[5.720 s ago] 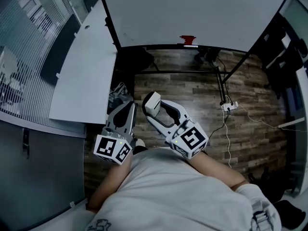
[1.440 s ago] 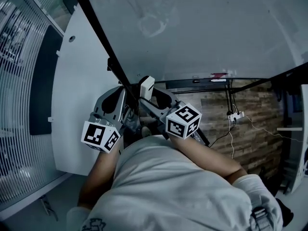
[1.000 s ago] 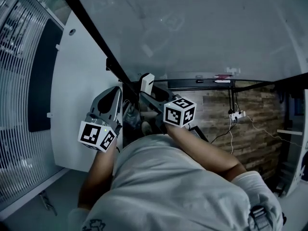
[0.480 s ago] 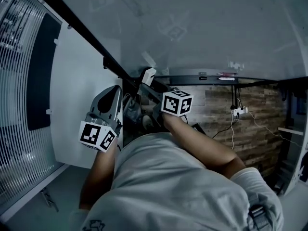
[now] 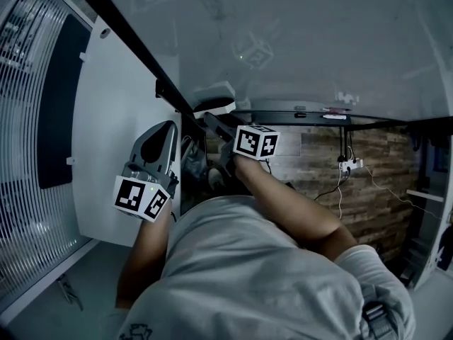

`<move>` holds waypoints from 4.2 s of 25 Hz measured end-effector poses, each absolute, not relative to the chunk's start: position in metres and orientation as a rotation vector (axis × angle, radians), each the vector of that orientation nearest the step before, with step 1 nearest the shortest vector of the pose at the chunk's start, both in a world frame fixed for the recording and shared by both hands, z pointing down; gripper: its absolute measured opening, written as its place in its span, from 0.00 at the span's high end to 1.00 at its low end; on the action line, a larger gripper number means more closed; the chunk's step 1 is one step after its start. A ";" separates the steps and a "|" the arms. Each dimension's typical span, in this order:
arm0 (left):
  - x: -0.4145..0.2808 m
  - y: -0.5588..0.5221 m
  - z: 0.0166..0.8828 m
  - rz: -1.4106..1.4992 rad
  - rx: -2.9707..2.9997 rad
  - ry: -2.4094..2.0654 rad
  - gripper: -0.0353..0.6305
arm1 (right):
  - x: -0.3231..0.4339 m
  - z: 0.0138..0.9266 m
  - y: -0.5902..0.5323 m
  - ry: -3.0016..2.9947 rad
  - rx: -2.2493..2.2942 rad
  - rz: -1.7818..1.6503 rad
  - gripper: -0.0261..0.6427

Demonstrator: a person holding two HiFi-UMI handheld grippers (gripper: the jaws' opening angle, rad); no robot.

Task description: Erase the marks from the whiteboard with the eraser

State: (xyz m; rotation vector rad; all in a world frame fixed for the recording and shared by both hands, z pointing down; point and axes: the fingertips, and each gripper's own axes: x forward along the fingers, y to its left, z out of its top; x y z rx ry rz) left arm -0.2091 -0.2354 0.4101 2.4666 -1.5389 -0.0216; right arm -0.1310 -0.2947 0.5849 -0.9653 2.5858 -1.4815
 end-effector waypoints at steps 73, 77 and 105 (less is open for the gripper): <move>-0.211 -0.207 0.378 -0.141 2.564 -1.475 0.94 | -0.130 0.553 -0.300 2.126 -0.640 -1.757 0.61; -0.212 -0.206 0.383 -0.112 2.561 -1.479 0.94 | -0.133 0.554 -0.300 2.101 -0.669 -1.757 0.61; -0.225 -0.219 0.429 0.002 2.461 -1.495 0.94 | -0.094 0.715 -0.318 2.058 -0.899 -1.959 0.60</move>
